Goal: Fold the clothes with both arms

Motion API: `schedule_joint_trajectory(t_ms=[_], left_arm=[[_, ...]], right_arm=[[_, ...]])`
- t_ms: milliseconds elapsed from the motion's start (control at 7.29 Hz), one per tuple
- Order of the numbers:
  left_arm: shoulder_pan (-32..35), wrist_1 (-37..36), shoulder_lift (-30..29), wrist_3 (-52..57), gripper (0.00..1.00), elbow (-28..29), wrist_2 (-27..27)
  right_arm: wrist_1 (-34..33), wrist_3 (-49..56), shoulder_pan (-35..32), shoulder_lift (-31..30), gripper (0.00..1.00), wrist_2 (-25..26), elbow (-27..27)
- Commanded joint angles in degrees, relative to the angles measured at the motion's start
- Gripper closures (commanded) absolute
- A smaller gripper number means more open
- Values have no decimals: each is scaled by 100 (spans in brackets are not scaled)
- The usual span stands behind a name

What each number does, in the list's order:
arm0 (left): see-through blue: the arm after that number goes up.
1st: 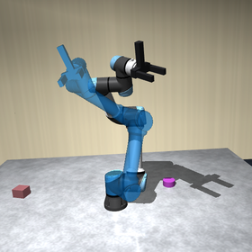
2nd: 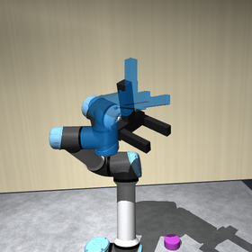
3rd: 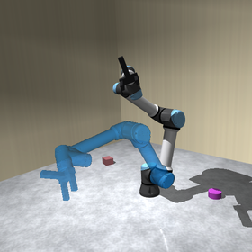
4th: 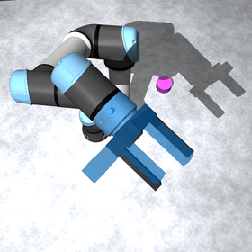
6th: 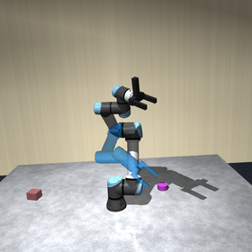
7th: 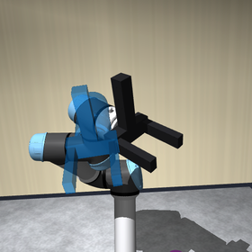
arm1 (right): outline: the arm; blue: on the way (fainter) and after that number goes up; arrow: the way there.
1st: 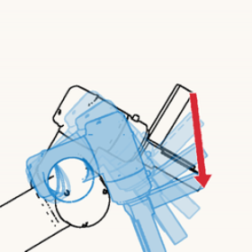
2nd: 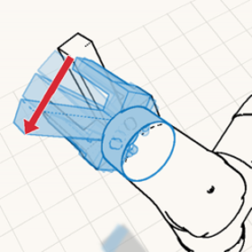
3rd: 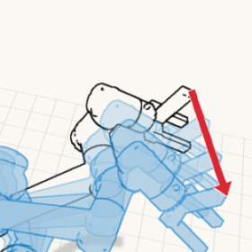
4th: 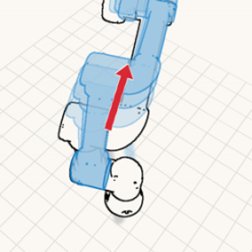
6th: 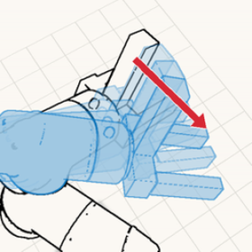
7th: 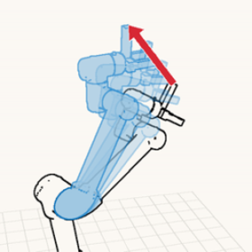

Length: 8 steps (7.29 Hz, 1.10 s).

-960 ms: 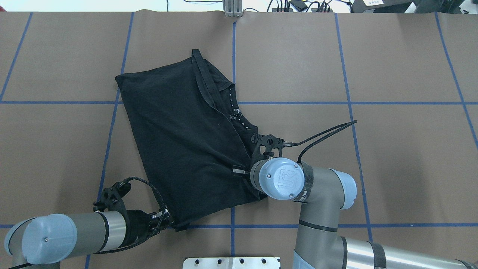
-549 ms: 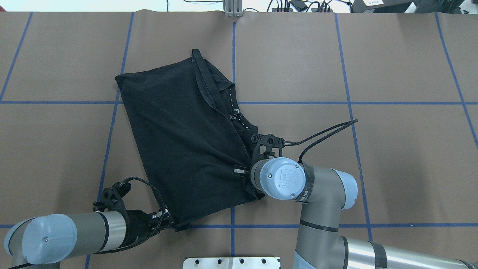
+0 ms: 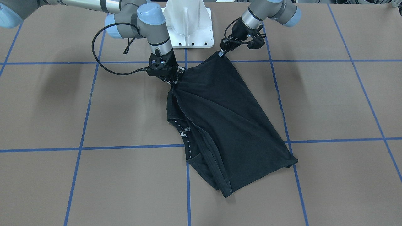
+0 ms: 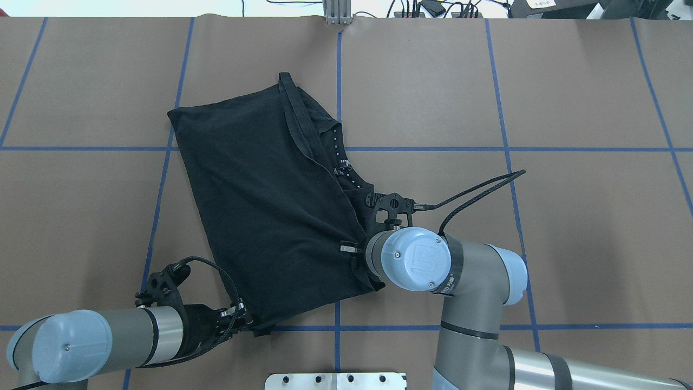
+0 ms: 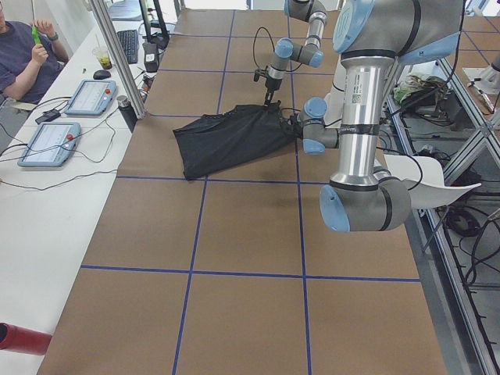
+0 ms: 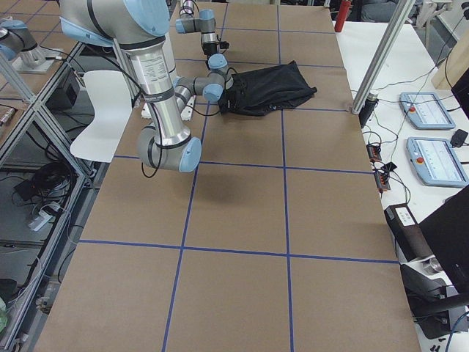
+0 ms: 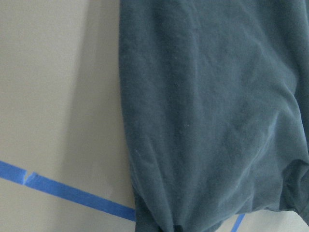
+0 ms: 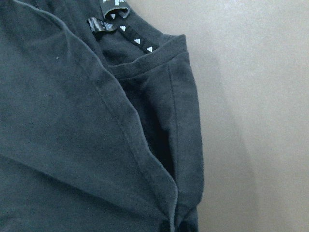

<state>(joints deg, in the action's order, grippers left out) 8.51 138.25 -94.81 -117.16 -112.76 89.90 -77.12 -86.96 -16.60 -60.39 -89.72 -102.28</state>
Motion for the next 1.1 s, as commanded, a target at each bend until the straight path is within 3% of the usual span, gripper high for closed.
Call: schedule_joint_trajectory(t_ms=[0,274,549,686,960], left_arm=[[-7,17,-29,26,100,-43,27],[2,44,-20,359,100,-201,245],[2,210,-29,396,100,-526,562],[106,202,-29,543,100,-684,781],[597,176,-46,879,100,-729,1220]], right_arm=[[-906,4,295,-262,100,25,-991],[-1007,-22,752,-770,100,208,-1652],[-1294,-215,1358,-791,100,709,-2040],[-1636,-320,1483,-730,100,737,-2312],[-1797,-304,1310,-641,100,676,-2350]])
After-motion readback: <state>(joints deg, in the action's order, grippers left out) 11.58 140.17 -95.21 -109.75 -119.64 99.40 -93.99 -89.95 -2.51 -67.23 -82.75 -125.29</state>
